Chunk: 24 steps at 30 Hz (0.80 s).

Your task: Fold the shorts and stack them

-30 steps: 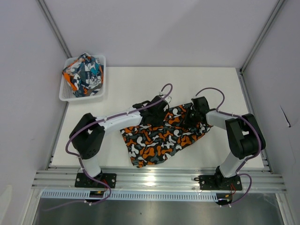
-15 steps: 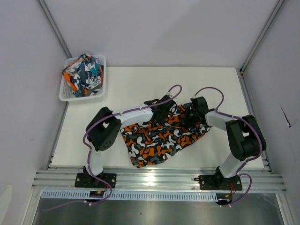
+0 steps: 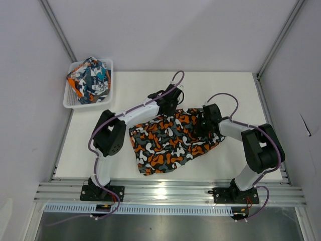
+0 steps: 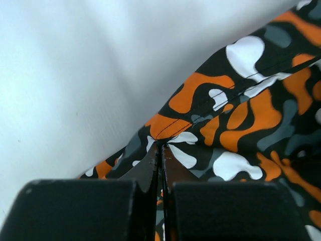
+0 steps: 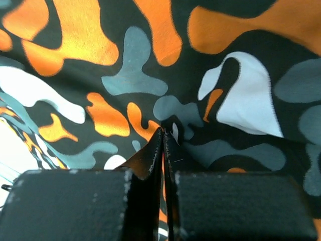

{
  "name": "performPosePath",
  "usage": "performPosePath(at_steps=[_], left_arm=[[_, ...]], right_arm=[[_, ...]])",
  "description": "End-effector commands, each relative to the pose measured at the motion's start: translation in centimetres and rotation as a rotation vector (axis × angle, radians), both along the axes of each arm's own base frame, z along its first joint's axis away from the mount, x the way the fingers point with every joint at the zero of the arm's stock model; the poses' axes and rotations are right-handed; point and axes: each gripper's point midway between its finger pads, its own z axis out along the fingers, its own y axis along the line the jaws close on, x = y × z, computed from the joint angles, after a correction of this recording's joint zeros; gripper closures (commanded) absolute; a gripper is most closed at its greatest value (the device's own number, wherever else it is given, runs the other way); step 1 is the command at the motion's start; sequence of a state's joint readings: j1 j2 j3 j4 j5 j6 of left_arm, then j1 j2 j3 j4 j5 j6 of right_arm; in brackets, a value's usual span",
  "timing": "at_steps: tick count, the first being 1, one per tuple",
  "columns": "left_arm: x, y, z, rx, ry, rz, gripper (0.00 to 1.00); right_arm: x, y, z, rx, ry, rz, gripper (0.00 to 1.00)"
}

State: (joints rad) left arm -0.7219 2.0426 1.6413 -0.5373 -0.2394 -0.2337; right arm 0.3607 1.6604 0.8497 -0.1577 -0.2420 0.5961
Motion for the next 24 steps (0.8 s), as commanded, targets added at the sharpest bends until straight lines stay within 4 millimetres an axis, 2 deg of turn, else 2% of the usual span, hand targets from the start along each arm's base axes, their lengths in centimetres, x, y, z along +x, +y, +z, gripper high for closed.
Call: performPosePath(at_steps=[1,2,4,5,6,8,9,13,15,17,19,22,24], left_arm=[[2.0,-1.1,1.6,-0.040,-0.026,-0.018,1.00],[2.5,-0.9,2.0,-0.027,-0.033,-0.009,1.00],[3.2,-0.6,1.4,-0.016,-0.024,-0.003,1.00],[3.4,-0.7,1.4,-0.025,-0.019,-0.006,1.00],[3.4,-0.9,1.3,-0.040,-0.005,-0.016,1.00],[3.7,-0.5,0.5,-0.037,0.013,-0.012,1.00],[3.7,-0.5,0.2,-0.033,0.022,-0.016,1.00],[4.1,-0.3,-1.1,-0.017,0.048,-0.029,1.00],[4.4,0.0,-1.3,-0.011,0.053,-0.032,1.00],[4.6,-0.1,-1.3,-0.018,0.059,-0.039,1.00],[4.9,0.2,-1.3,-0.015,0.060,-0.049,0.93],[5.8,0.3,-0.7,-0.018,0.047,-0.048,0.87],[6.4,0.1,-0.3,-0.028,0.042,-0.047,0.84]], right_arm=[[0.5,0.4,1.3,0.008,-0.048,-0.005,0.96],[0.5,0.5,1.5,0.012,-0.051,-0.002,0.94],[1.2,0.6,3.0,0.020,-0.089,-0.001,0.87],[1.4,0.6,3.5,0.020,-0.099,0.002,0.82],[2.0,0.8,5.0,0.033,-0.135,0.003,0.71],[2.6,0.8,6.6,0.037,-0.175,0.008,0.60],[3.3,0.7,8.1,0.042,-0.216,0.000,0.54],[5.3,-0.5,11.0,0.054,-0.306,-0.028,0.53],[6.5,-1.7,11.4,0.058,-0.318,-0.050,0.54],[8.0,-2.3,11.3,0.048,-0.317,-0.063,0.54],[9.4,-3.2,10.6,0.055,-0.303,-0.083,0.54],[11.2,-3.4,10.7,0.107,-0.298,-0.097,0.53],[12.8,-3.9,9.7,0.118,-0.267,-0.123,0.53]])
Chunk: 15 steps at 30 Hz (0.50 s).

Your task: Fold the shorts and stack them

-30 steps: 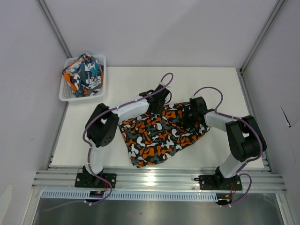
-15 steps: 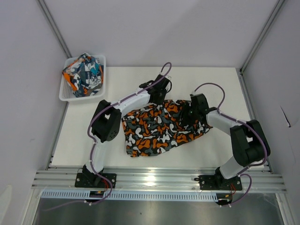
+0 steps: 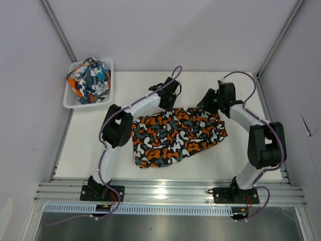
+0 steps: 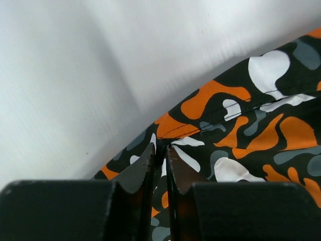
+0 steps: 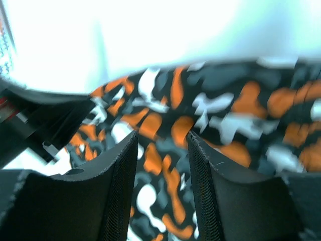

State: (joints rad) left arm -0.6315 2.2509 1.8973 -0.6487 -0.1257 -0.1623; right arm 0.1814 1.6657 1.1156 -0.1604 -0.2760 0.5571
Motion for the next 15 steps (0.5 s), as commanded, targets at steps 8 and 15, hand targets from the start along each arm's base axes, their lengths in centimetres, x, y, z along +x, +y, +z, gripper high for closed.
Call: performPosePath(at_steps=[8,15], left_arm=[[2.7,-0.5,2.7,-0.047,-0.056,-0.012,0.82],[3.0,0.0,2.2,-0.036,-0.045,0.021,0.82]], right_arm=[[3.8,0.8,-2.4,0.111,0.038,0.026,0.67],[3.9,0.5,-3.6,0.105,0.054,0.035,0.73]])
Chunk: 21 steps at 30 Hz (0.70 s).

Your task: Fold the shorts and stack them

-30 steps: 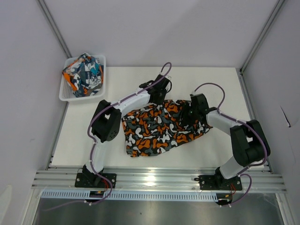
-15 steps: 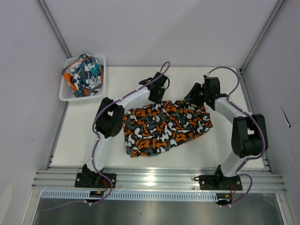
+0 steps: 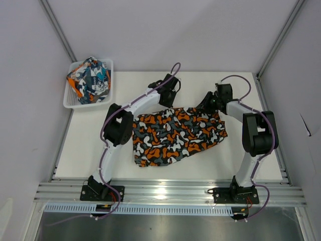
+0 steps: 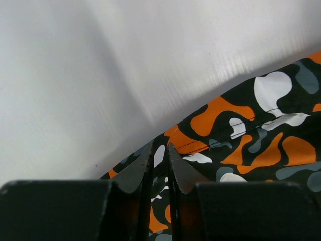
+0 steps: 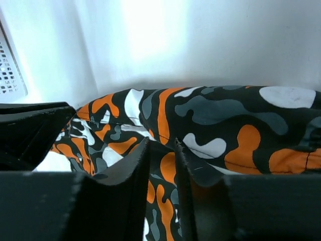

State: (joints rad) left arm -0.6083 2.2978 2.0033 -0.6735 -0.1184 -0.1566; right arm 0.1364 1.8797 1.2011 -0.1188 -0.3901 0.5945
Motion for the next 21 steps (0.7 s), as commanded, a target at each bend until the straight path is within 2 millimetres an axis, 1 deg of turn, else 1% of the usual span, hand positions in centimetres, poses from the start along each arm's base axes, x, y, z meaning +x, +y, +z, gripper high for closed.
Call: performPosePath(at_steps=[1,2,4,5,6,7,8,9,10,11,12,14,15,16,17,18,19,20,21], left_arm=[[0.7,0.3,1.6,-0.020,-0.023,0.009,0.81],[0.6,0.4,1.9,-0.024,-0.025,0.015,0.79],[0.5,0.4,3.1,-0.039,-0.048,0.015,0.77],[0.1,0.8,4.1,-0.045,-0.058,0.021,0.75],[0.0,0.9,4.9,-0.053,-0.071,0.025,0.71],[-0.3,1.2,5.2,-0.051,-0.073,0.029,0.68],[-0.6,1.5,5.6,-0.055,-0.074,0.037,0.66],[-1.0,1.8,7.0,-0.069,-0.090,0.044,0.62],[-1.2,2.1,7.6,-0.074,-0.096,0.057,0.60],[-1.7,2.4,7.8,-0.083,-0.088,0.075,0.58],[-2.2,2.9,8.7,-0.092,-0.088,0.087,0.55],[-2.8,3.5,9.5,-0.119,-0.079,0.114,0.50],[-3.6,4.2,9.5,-0.120,-0.070,0.124,0.49],[-3.9,4.5,9.9,-0.129,-0.073,0.133,0.48],[-4.5,5.3,9.1,-0.129,-0.051,0.161,0.45],[-5.2,6.0,9.5,-0.147,-0.060,0.176,0.44],[-5.4,6.3,9.8,-0.166,-0.064,0.186,0.44],[-5.9,7.5,8.6,-0.180,-0.034,0.226,0.43],[-6.7,7.8,7.5,-0.213,-0.003,0.232,0.43]], right_arm=[[1.5,0.1,1.0,0.018,-0.062,0.011,0.70],[1.7,-0.1,1.1,0.018,-0.067,0.009,0.65],[1.9,-0.3,1.4,0.023,-0.074,0.014,0.53],[2.1,-0.5,1.8,0.010,-0.092,0.023,0.45],[2.1,-0.7,2.1,-0.003,-0.099,0.026,0.41],[2.2,-1.0,3.0,-0.024,-0.130,0.030,0.33],[2.2,-1.1,3.5,-0.051,-0.154,0.043,0.30],[2.0,-1.5,3.5,-0.126,-0.184,0.093,0.27],[2.1,-1.8,3.5,-0.202,-0.205,0.100,0.25],[2.3,-2.0,4.3,-0.244,-0.236,0.122,0.24],[2.0,-2.2,4.1,-0.286,-0.241,0.165,0.24],[1.9,-2.0,4.3,-0.302,-0.250,0.197,0.24],[2.0,-2.0,4.6,-0.313,-0.262,0.212,0.24],[1.9,-1.8,4.7,-0.313,-0.266,0.220,0.24],[1.9,-1.7,5.2,-0.320,-0.277,0.225,0.23],[1.6,-1.6,5.2,-0.324,-0.268,0.229,0.23],[1.5,-1.7,5.4,-0.322,-0.254,0.216,0.22],[1.4,-1.7,5.4,-0.312,-0.226,0.203,0.22],[0.8,-1.7,5.1,-0.286,-0.170,0.201,0.23]])
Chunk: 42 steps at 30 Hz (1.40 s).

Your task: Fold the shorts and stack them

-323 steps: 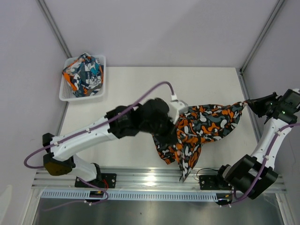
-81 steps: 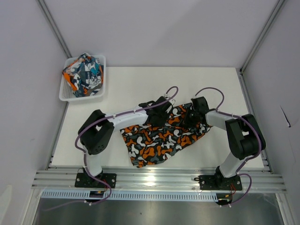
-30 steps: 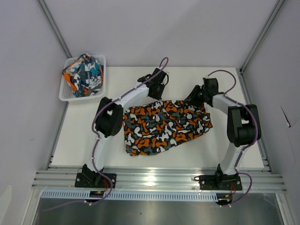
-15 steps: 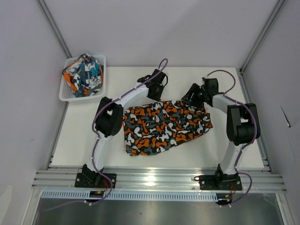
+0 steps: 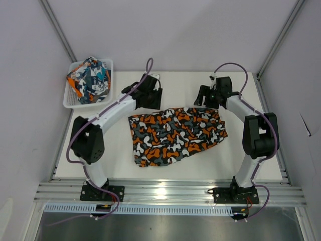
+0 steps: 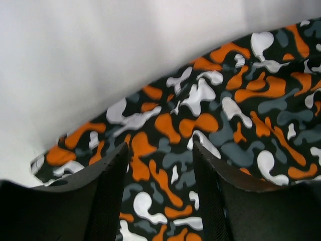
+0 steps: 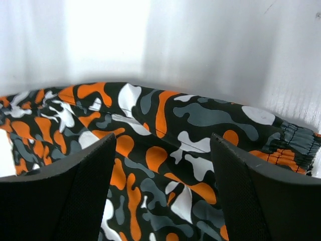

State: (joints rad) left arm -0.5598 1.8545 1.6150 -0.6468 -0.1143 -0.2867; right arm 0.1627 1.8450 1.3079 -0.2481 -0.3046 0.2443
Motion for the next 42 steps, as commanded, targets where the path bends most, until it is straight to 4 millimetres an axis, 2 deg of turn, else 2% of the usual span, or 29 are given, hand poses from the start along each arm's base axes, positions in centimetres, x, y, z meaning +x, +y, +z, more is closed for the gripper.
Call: performPosePath(at_steps=[1,2,3,4,6,7,10,15,19,20,24,30,35,39,40,42], left_arm=[[-1.9,2.3,-0.7,-0.136,0.045,0.100,0.43],[-1.7,3.1,-0.6,-0.167,0.042,0.125,0.43],[-1.7,2.8,-0.2,-0.221,0.035,0.117,0.43],[-3.0,3.5,-1.3,-0.232,0.063,0.141,0.42],[-3.1,3.9,-1.1,-0.265,0.042,0.157,0.42],[-3.8,4.3,-1.5,-0.270,0.052,0.176,0.42],[-4.2,4.8,-1.7,-0.281,0.045,0.210,0.41],[-4.4,5.8,-1.8,-0.310,0.032,0.263,0.41],[-3.9,6.8,-3.1,-0.314,0.044,0.296,0.40],[-3.7,7.3,-3.5,-0.313,0.053,0.308,0.41],[-3.7,8.1,-6.0,-0.322,0.104,0.334,0.42],[-3.6,9.0,-7.2,-0.306,0.103,0.362,0.42],[-3.4,9.3,-8.5,-0.303,0.126,0.372,0.43],[-3.3,9.6,-8.6,-0.295,0.116,0.377,0.43],[-3.4,9.7,-8.6,-0.292,0.114,0.378,0.43],[-3.5,9.8,-8.4,-0.291,0.108,0.376,0.43]], right_arm=[[-0.6,-0.2,2.4,0.020,0.041,-0.026,0.23],[-0.9,-0.1,2.4,0.046,0.061,-0.046,0.23],[-1.2,-0.2,2.9,0.064,0.060,-0.082,0.23],[-2.3,-0.3,1.8,0.107,0.117,-0.150,0.23],[-2.5,-0.4,2.1,0.164,0.097,-0.231,0.23],[-3.7,-0.5,1.7,0.218,0.132,-0.301,0.22],[-3.9,-1.0,2.2,0.290,0.135,-0.416,0.23],[-4.1,-2.1,1.3,0.344,0.230,-0.660,0.28],[-3.6,-3.0,0.6,0.382,0.268,-0.786,0.34],[-3.4,-3.3,-0.1,0.378,0.287,-0.810,0.35],[-2.1,-3.2,-0.7,0.431,0.330,-0.861,0.37],[-0.6,-4.2,-1.1,0.434,0.316,-0.954,0.39],[0.0,-4.2,-1.9,0.441,0.331,-0.993,0.43],[0.3,-4.1,-2.7,0.432,0.341,-1.008,0.49],[0.2,-4.5,-3.3,0.404,0.345,-1.033,0.49],[0.2,-4.3,-3.2,0.404,0.351,-1.029,0.49]])
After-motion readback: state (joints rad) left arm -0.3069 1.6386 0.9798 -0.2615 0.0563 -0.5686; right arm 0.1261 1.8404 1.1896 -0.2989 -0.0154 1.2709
